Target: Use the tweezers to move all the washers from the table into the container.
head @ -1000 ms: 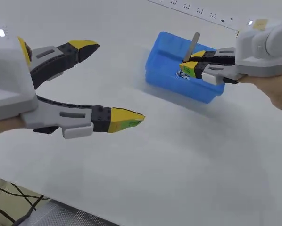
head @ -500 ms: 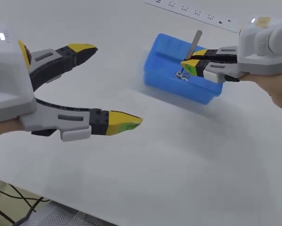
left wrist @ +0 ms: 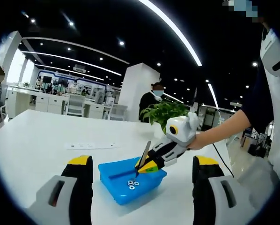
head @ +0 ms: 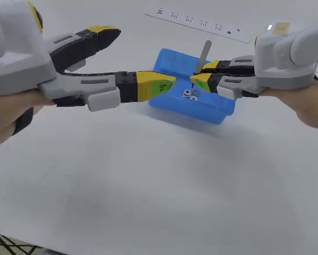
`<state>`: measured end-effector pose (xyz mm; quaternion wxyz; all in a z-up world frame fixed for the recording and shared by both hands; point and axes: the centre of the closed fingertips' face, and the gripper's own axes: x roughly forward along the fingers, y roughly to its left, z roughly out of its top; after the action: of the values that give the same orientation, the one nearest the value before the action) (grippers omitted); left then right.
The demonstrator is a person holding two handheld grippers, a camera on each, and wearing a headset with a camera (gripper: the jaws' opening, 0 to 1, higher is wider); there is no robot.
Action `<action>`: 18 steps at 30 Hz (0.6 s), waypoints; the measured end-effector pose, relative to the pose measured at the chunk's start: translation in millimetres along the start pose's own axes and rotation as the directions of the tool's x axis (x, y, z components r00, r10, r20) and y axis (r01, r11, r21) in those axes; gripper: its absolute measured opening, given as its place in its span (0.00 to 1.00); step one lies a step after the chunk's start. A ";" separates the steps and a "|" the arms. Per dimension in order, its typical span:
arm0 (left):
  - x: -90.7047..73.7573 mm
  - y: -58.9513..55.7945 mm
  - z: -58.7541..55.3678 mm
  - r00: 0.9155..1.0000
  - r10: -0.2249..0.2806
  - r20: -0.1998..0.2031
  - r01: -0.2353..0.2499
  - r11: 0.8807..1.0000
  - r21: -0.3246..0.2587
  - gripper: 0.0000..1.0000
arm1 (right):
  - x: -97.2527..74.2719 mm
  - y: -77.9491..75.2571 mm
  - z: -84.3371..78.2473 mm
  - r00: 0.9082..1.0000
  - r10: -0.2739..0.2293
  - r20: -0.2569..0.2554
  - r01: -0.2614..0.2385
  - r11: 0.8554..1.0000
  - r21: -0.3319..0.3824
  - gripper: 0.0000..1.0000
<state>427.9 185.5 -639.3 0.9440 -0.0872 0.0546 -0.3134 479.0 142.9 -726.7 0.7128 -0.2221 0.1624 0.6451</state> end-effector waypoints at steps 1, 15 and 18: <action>7.2 -2.5 -2.3 0.999 -0.028 -0.018 0.028 1.000 0.011 0.92 | -0.4 1.0 1.5 1.000 0.002 0.000 -0.002 1.000 -0.009 0.08; 59.9 -2.1 -7.0 0.980 -0.164 -0.111 0.175 0.980 0.098 0.64 | -0.6 2.8 0.2 1.000 0.020 -0.010 -0.021 0.999 -0.039 0.08; 64.8 -1.0 -14.6 0.966 -0.190 -0.176 0.219 0.963 0.160 0.51 | 0.0 2.5 -0.8 1.000 0.024 -0.013 -0.025 0.999 -0.039 0.08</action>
<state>476.7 143.9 -656.5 0.9032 0.0176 0.0921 -0.4189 476.5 142.6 -727.7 0.6994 -0.2380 0.1567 0.6555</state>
